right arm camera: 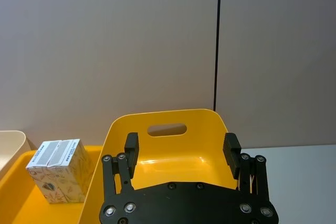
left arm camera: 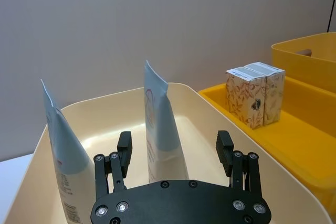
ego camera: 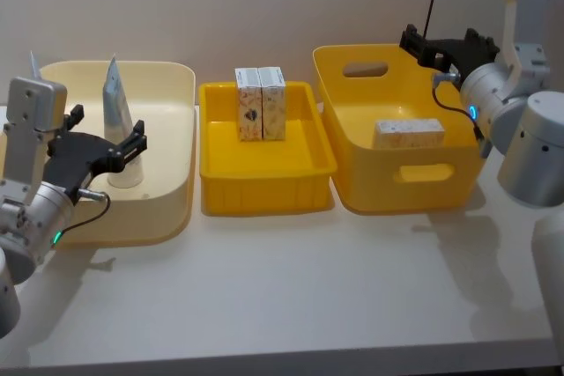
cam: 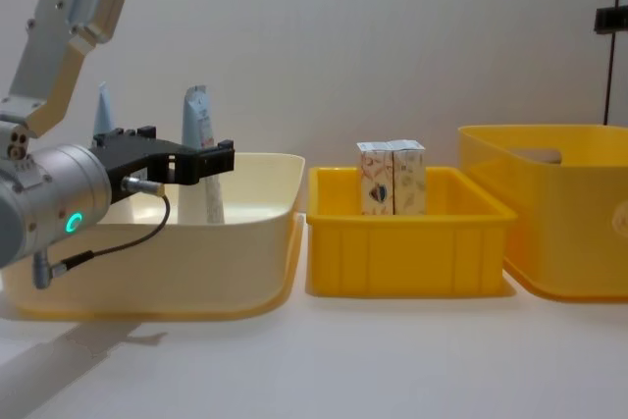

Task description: Bimanual collaborative sorting of washing and personal care products

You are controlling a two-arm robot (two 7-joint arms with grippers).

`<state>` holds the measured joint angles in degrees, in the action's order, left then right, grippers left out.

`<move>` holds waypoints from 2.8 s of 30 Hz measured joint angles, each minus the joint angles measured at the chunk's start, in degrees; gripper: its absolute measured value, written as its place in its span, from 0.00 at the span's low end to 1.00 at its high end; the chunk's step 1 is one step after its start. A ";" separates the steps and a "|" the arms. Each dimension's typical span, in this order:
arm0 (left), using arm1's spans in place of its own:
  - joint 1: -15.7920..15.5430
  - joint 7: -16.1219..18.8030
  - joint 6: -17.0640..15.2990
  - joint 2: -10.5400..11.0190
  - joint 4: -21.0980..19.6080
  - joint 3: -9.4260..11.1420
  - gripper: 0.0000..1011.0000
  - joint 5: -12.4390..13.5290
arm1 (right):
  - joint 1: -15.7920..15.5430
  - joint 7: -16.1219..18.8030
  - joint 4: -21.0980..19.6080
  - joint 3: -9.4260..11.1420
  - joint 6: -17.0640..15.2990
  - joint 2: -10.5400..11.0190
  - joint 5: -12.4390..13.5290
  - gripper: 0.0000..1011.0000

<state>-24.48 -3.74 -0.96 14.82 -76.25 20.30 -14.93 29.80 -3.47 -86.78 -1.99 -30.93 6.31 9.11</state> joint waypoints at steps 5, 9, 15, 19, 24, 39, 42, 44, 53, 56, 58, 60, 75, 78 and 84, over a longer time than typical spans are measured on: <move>-1.29 -0.63 0.34 -0.74 2.32 -0.58 0.99 -0.44 | 0.00 0.00 0.00 0.00 0.00 0.00 0.00 0.99; -2.32 -1.28 0.54 -1.26 4.12 -0.86 0.99 -0.75 | 0.00 0.00 0.00 0.00 0.01 0.00 0.00 0.99; -3.80 -2.30 0.80 -1.88 6.56 -1.22 0.99 -1.10 | 0.00 0.00 0.00 0.00 0.00 0.00 0.00 0.99; -5.04 -3.20 1.07 -2.26 8.77 -1.48 0.99 -1.27 | 0.00 0.00 0.00 0.00 0.00 0.00 0.00 0.99; -6.84 -4.33 1.57 -2.70 11.75 -1.70 0.99 -1.36 | 0.00 0.00 0.00 0.00 0.01 0.00 0.00 0.99; -10.70 -7.35 3.42 -3.76 18.30 -2.19 0.99 -1.71 | 0.00 0.00 0.00 0.00 0.01 0.00 0.00 0.99; -11.09 -7.65 3.62 -3.87 18.98 -2.23 0.97 -1.74 | 0.00 0.00 0.00 0.00 0.01 0.00 0.00 0.99; -11.26 -7.79 3.70 -3.92 19.24 -2.25 0.95 -1.76 | 0.00 0.00 0.00 0.00 0.01 0.00 0.00 0.99; -11.90 -8.26 4.00 -4.09 20.31 -2.32 0.71 -1.82 | 0.00 0.00 0.00 0.00 0.00 0.00 0.00 0.99; -12.03 -8.37 4.09 -4.14 20.53 -2.34 0.64 -1.83 | 0.00 0.00 0.00 0.00 0.00 0.00 0.00 0.99; -12.12 -8.42 4.12 -4.16 20.68 -2.36 0.55 -1.85 | 0.00 0.00 0.00 0.00 0.01 0.00 0.00 0.99; -12.17 -8.45 4.15 -4.17 20.78 -2.37 0.50 -1.86 | 0.00 0.00 0.00 0.00 0.01 0.00 0.00 0.99; -12.38 -8.61 4.26 -4.24 21.15 -2.38 0.25 -1.86 | 0.00 0.00 0.00 0.00 0.00 0.00 0.00 0.99; -12.39 -8.63 4.26 -4.25 21.17 -2.38 0.25 -1.84 | 0.00 0.00 0.00 0.00 0.01 0.00 0.00 0.99; -12.18 -8.52 3.88 -4.11 20.42 -2.29 0.25 -1.45 | 0.00 0.00 0.00 0.00 0.01 0.00 0.00 0.99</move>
<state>-36.66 -12.26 2.91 10.71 -55.83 18.02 -16.38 29.80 -3.47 -86.78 -2.00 -30.92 6.31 9.11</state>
